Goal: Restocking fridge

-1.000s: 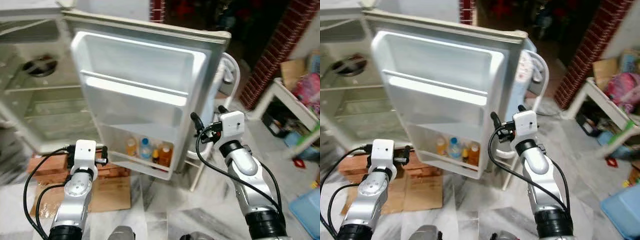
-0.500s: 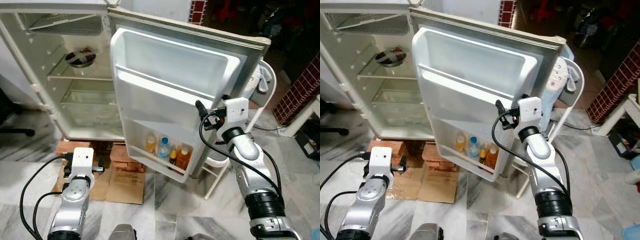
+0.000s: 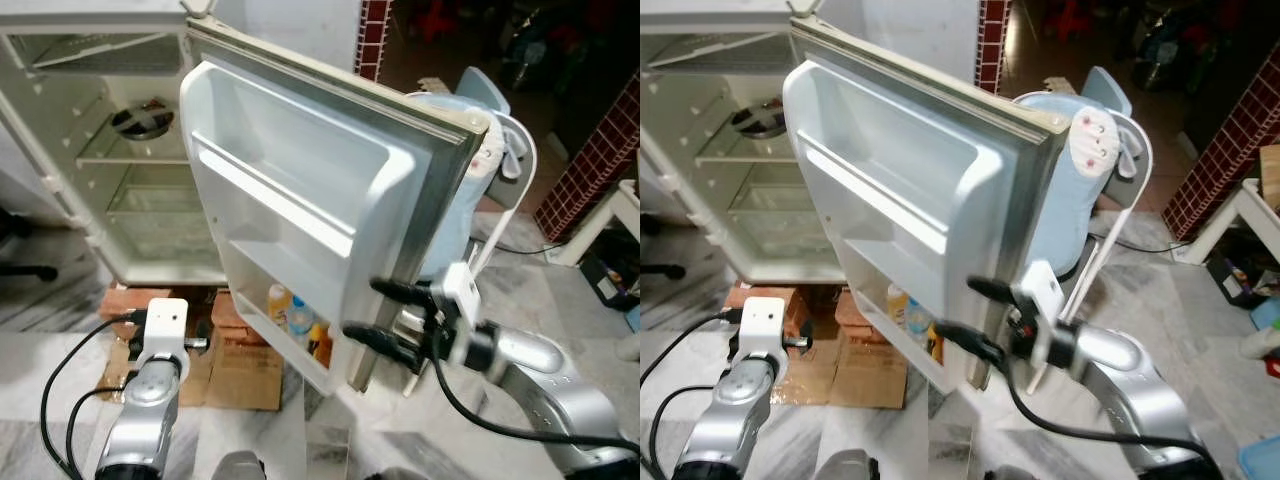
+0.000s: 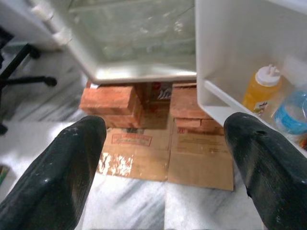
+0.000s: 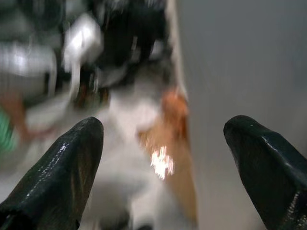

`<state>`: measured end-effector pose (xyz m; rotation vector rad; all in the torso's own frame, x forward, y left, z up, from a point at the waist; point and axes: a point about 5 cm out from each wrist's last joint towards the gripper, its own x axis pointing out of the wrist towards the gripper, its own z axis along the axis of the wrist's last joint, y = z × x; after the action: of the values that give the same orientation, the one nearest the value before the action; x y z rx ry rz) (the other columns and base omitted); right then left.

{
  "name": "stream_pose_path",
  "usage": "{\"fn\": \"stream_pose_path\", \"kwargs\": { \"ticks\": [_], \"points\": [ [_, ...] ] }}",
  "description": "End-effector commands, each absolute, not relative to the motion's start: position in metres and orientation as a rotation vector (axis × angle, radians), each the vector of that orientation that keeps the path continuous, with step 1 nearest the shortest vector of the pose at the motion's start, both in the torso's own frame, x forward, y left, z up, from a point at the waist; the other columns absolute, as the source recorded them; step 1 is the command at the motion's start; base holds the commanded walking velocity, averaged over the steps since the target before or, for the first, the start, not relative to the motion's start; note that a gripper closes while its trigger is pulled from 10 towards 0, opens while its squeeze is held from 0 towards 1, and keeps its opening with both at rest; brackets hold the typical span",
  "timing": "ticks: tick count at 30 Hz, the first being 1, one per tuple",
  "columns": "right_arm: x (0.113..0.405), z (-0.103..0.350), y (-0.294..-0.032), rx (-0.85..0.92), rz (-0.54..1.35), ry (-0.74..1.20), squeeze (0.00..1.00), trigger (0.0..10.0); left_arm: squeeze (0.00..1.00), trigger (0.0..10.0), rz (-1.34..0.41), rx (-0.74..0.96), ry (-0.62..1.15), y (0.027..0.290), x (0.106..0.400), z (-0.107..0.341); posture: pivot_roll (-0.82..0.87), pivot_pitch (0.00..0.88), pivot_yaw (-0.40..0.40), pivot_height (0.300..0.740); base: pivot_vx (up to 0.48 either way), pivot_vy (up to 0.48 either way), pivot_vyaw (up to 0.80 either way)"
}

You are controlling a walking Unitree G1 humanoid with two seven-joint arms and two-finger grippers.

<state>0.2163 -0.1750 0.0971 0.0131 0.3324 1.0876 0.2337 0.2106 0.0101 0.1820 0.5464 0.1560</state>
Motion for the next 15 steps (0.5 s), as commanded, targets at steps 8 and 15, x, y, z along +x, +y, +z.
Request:
{"fn": "stream_pose_path", "kwargs": {
  "ticks": [8, 15],
  "points": [
    [0.189, 0.053, -0.243, -0.397, 1.13, 0.743, 0.0, 10.0, 0.0, 10.0, 0.168, 0.191, 0.55, 0.217, 0.234, 0.012, 0.09, 0.0, -0.012, 0.74, 0.0, 0.0, 0.0],
    [0.219, 0.041, -0.27, -0.703, 0.873, 0.773, 0.0, 10.0, 0.0, 10.0, 0.174, 0.198, 0.55, 0.218, 0.235, 0.012, 0.09, 0.0, -0.01, 0.74, 0.0, 0.0, 0.0]
  ]
}}
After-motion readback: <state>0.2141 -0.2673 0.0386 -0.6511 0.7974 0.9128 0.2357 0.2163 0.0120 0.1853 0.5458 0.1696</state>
